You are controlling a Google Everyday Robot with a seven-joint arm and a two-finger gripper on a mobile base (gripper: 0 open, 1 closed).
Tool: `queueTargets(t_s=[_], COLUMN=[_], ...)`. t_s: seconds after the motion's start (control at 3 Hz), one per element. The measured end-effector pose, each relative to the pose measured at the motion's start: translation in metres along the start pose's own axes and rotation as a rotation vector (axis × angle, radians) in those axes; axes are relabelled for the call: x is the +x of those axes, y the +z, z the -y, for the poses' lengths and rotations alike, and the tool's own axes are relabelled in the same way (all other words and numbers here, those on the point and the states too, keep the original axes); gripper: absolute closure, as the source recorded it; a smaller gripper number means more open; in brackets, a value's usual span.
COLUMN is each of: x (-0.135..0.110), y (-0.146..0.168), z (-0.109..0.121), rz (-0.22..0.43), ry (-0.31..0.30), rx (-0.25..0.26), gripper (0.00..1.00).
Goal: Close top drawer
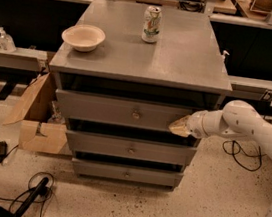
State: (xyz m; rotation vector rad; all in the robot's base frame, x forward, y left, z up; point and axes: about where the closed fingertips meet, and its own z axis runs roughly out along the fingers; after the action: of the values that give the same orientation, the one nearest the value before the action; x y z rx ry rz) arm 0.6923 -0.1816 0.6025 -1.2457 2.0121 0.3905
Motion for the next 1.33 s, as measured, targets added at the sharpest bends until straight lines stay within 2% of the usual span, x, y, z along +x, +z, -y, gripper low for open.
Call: queueTargets(t_s=[0.33, 0.67, 1.0, 1.33], x=[0.000, 0.005, 0.005, 0.015], y=[0.000, -0.003, -0.047, -0.100], z=[0.000, -0.032, -0.071, -0.130], rz=[0.000, -0.001, -0.035, -0.160], ry=[0.000, -0.001, -0.061, -0.145], rx=[0.000, -0.018, 0.024, -0.003], gripper=[1.00, 1.00, 1.00, 1.00])
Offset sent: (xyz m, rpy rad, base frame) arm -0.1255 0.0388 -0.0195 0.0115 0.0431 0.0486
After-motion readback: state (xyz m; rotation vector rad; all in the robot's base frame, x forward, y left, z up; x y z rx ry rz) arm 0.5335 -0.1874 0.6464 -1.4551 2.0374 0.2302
